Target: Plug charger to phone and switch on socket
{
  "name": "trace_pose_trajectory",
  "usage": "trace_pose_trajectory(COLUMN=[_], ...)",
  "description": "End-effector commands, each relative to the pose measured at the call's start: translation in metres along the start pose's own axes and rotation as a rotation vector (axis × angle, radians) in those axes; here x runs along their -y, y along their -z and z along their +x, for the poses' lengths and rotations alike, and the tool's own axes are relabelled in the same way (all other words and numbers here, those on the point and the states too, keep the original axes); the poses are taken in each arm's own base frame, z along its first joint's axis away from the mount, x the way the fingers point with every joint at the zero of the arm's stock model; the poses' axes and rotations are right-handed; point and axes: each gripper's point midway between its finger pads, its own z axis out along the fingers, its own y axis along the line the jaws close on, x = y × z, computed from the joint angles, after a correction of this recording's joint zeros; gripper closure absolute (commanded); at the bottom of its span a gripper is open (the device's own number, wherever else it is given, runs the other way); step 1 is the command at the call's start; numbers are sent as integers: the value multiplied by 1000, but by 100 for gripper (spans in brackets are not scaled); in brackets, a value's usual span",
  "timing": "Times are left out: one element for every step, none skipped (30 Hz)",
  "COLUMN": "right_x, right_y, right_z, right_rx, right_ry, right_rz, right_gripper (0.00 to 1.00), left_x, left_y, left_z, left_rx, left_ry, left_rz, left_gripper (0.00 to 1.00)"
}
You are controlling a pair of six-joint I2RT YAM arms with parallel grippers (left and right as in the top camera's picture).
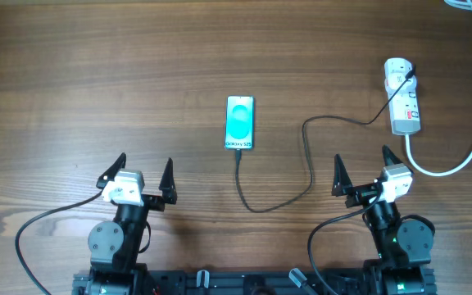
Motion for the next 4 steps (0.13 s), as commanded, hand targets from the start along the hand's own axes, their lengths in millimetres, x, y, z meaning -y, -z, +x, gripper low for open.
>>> trace_pose_trajectory(right_x=[1, 1, 1, 1], right_y=[1, 1, 1, 1], right_z=[-3, -3, -3, -3], right_rx=[13, 13, 13, 13], right_ry=[3, 3, 3, 4], right_rz=[6, 6, 6, 7], right_gripper=[0, 0, 0, 0], left_x=[-5, -5, -5, -5], left_y=[0, 0, 0, 0], left_z=[1, 1, 1, 1], left_rx=[2, 2, 2, 2], left_ry=[-18, -18, -18, -18], left_rz=[-24, -24, -24, -24], left_gripper=[0, 0, 0, 0])
